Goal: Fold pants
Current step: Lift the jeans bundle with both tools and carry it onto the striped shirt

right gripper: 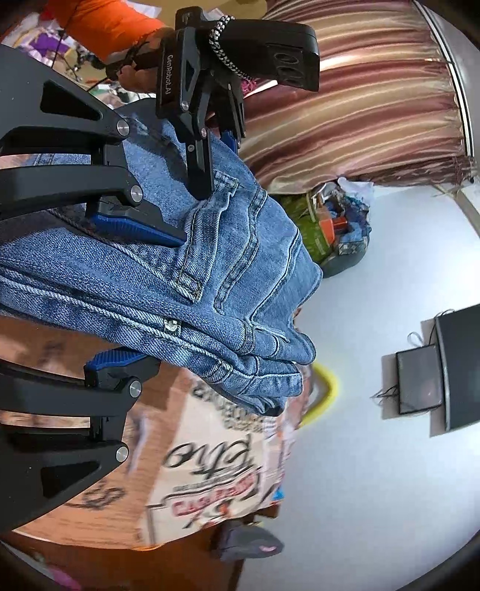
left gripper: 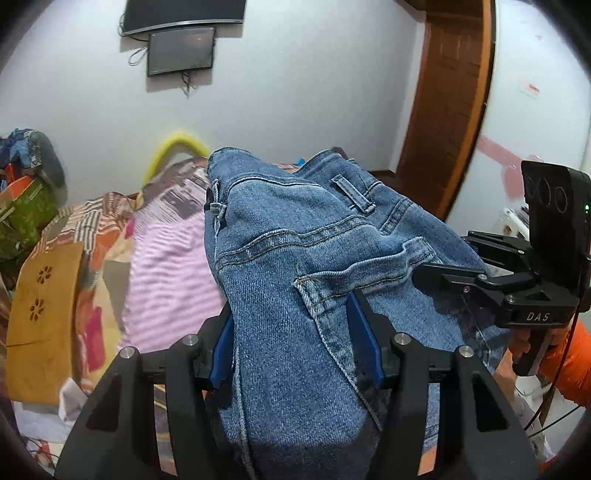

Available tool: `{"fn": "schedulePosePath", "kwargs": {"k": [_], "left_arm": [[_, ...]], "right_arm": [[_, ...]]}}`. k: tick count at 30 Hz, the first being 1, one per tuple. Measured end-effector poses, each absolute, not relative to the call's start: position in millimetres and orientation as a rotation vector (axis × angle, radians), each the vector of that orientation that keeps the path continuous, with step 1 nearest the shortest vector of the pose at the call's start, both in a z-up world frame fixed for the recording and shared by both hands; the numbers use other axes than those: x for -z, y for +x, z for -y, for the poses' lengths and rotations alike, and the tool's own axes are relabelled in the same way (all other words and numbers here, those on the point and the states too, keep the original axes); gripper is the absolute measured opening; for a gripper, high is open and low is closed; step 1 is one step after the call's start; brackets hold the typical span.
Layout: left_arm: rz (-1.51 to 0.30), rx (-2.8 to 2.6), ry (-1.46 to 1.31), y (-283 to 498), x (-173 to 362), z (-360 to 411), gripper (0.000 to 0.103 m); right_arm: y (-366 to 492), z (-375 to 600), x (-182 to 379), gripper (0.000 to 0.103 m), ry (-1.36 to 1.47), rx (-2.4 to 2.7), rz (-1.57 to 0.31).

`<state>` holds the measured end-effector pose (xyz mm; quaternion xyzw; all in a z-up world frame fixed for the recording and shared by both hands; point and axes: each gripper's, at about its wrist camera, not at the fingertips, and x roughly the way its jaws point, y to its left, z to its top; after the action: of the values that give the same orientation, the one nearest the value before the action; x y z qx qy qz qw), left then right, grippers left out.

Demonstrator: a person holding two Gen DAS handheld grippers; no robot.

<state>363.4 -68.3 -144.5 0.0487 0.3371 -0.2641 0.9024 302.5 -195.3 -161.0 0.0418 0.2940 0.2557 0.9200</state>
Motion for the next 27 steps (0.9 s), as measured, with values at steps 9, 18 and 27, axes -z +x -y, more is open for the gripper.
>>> {"fn": "schedulePosePath", "kwargs": {"k": [9, 18, 27], "left_arm": [[-0.66, 0.464, 0.085, 436, 144, 34, 0.057], [-0.653, 0.415, 0.06, 510, 177, 8, 0.057], [-0.815, 0.399, -0.001, 573, 274, -12, 0.052]], "right_arm": [[379, 158, 163, 0.046, 0.077, -0.572, -0.561], [442, 130, 186, 0.046, 0.055, -0.576, -0.554], [500, 119, 265, 0.049, 0.093, -0.541, -0.722]]}}
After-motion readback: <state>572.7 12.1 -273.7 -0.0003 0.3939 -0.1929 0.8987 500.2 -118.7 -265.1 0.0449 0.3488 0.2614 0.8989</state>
